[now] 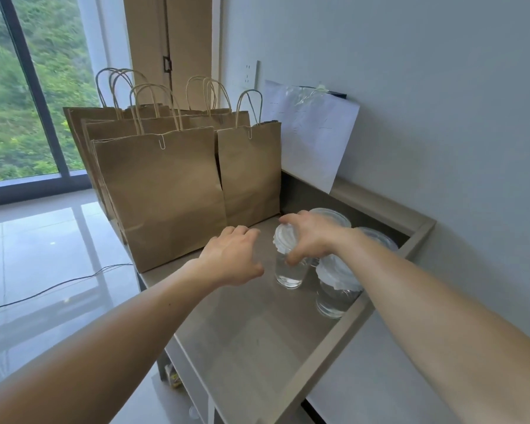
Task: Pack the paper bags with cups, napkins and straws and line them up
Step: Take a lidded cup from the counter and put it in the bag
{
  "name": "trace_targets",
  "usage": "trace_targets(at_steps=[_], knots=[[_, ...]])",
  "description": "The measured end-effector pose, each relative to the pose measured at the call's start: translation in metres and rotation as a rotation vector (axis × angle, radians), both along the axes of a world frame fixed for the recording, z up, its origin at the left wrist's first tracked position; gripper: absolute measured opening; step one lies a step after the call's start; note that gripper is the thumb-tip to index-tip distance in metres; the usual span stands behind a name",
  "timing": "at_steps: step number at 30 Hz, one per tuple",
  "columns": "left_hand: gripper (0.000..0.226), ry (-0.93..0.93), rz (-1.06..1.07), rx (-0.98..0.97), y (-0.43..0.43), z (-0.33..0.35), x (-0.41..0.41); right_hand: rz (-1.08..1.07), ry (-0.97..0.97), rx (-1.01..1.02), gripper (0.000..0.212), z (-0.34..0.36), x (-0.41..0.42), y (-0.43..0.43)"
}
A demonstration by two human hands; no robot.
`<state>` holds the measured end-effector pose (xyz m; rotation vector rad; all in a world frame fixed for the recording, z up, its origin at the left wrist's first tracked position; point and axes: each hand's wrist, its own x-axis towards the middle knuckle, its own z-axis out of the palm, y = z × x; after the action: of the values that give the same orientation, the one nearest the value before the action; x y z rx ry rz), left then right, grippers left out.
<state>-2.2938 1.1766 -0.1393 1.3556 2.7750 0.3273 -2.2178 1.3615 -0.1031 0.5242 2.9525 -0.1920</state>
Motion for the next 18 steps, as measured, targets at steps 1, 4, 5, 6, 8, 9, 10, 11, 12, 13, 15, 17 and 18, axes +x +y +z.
trace_targets(at_steps=[1, 4, 5, 6, 8, 9, 10, 11, 12, 13, 15, 17, 18], knots=[[0.075, 0.0, -0.001, 0.002, 0.001, 0.003, 0.0, 0.003, 0.023, -0.008, 0.104, 0.001, 0.002, 0.0], [0.076, 0.01, -0.013, 0.038, 0.005, 0.017, 0.001, -0.017, 0.15, -0.058, 0.103, 0.022, 0.014, -0.002], [0.077, 0.014, -0.018, 0.056, 0.007, 0.025, 0.002, -0.033, 0.216, -0.083, 0.103, 0.033, 0.021, -0.003], [0.076, 0.017, -0.021, 0.073, 0.01, 0.033, 0.003, -0.043, 0.289, -0.104, 0.104, 0.047, 0.029, -0.002], [0.075, 0.04, -0.028, 0.115, 0.016, 0.05, 0.008, -0.043, 0.433, -0.114, 0.102, 0.074, 0.05, 0.0], [0.074, 0.055, -0.034, 0.141, 0.02, 0.059, 0.011, -0.046, 0.495, -0.108, 0.1, 0.087, 0.062, 0.001], [0.073, 0.068, -0.045, 0.161, 0.024, 0.068, 0.015, -0.056, 0.547, -0.099, 0.099, 0.099, 0.076, 0.002], [0.073, 0.08, -0.069, 0.178, 0.032, 0.076, 0.023, -0.081, 0.588, -0.082, 0.099, 0.109, 0.096, 0.005], [0.073, 0.086, -0.086, 0.194, 0.038, 0.082, 0.028, -0.102, 0.614, -0.068, 0.098, 0.118, 0.111, 0.006], [0.072, 0.091, -0.111, 0.207, 0.045, 0.088, 0.036, -0.135, 0.63, -0.057, 0.097, 0.125, 0.129, 0.009], [0.073, 0.106, -0.188, 0.22, 0.063, 0.095, 0.062, -0.216, 0.633, -0.043, 0.095, 0.135, 0.174, 0.015], [0.075, 0.109, -0.279, 0.225, 0.081, 0.096, 0.094, -0.309, 0.596, -0.027, 0.095, 0.136, 0.221, 0.022], [0.075, 0.109, -0.321, 0.225, 0.09, 0.095, 0.111, -0.355, 0.569, -0.011, 0.095, 0.133, 0.244, 0.025]])
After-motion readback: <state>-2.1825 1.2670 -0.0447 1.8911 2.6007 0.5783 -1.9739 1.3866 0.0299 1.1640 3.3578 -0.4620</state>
